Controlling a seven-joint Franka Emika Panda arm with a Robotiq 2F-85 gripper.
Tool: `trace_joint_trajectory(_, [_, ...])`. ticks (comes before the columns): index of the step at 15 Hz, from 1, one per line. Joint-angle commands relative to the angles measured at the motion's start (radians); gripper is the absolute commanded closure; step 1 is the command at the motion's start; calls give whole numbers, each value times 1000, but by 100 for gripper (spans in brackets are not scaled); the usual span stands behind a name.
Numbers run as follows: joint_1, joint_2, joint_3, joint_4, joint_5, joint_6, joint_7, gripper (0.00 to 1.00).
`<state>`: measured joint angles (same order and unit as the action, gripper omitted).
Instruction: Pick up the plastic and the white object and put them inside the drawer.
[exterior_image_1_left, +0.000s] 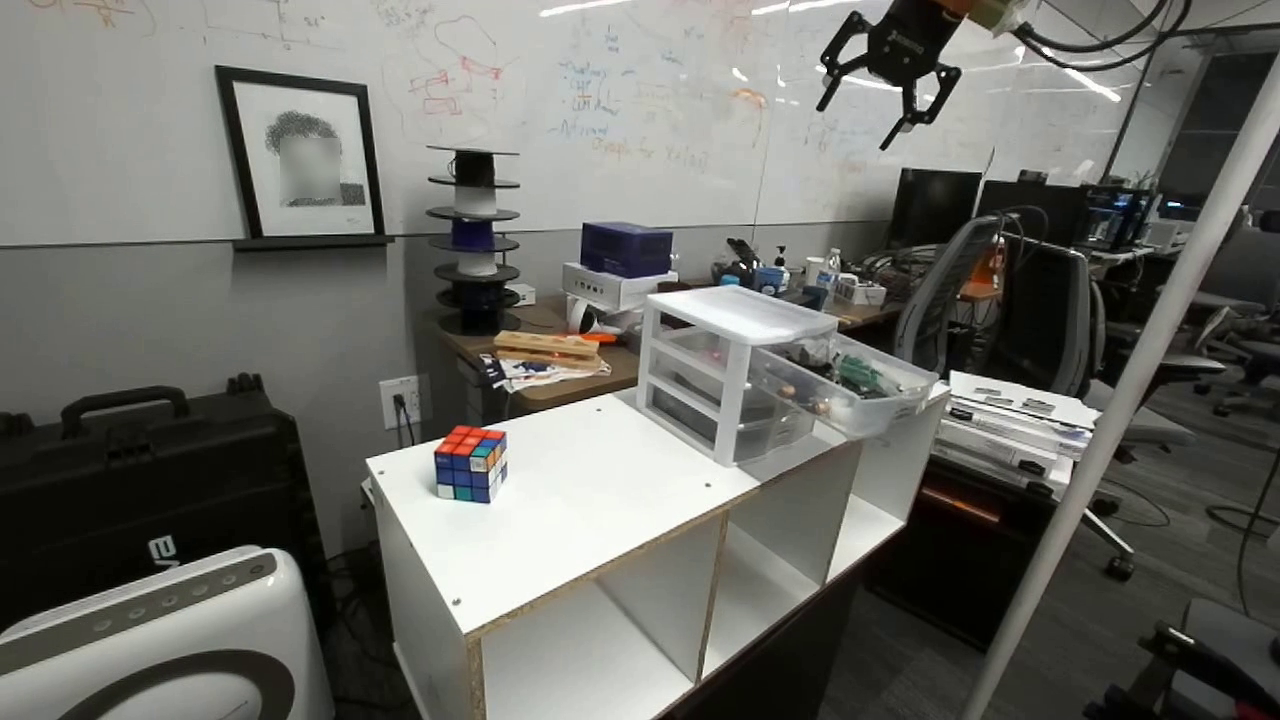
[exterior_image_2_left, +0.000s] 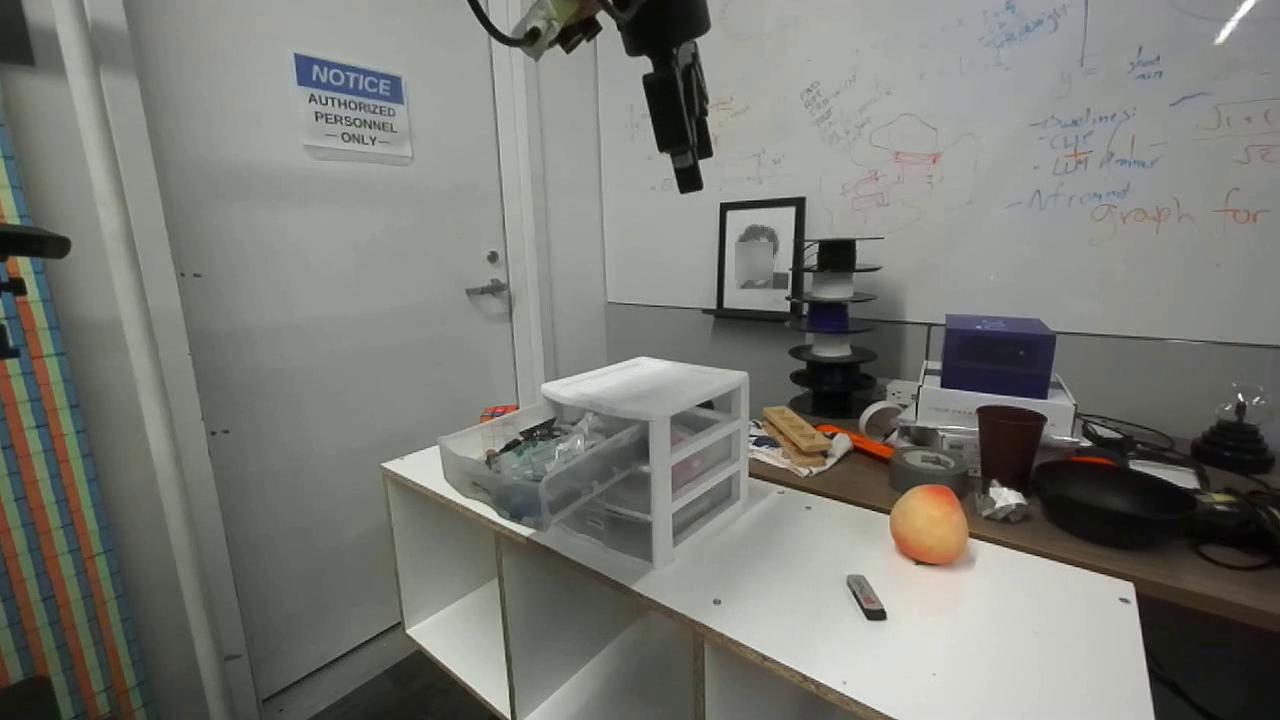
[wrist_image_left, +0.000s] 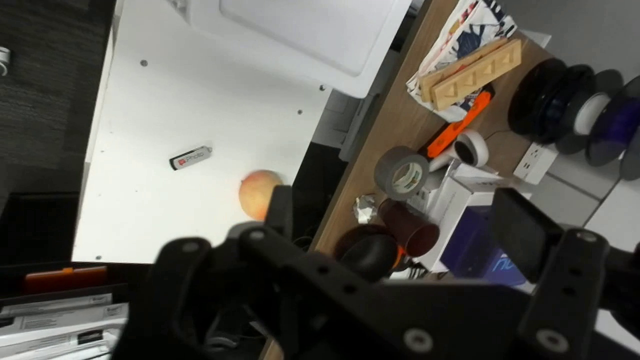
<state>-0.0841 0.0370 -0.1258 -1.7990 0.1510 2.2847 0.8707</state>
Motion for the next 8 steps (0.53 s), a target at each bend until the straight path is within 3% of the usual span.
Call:
trace_joint_trajectory(1, [-61,54,-44,6,61,5,20,0])
trace_joint_trajectory(4, [-95,86,-64,5,134,-12,-2,0])
trace_joint_trajectory(5, [-88,79,-64,-3,91,-7,0,0])
trace_joint_trajectory(8, [-99,99,-68,-3,113,-7,-1,0])
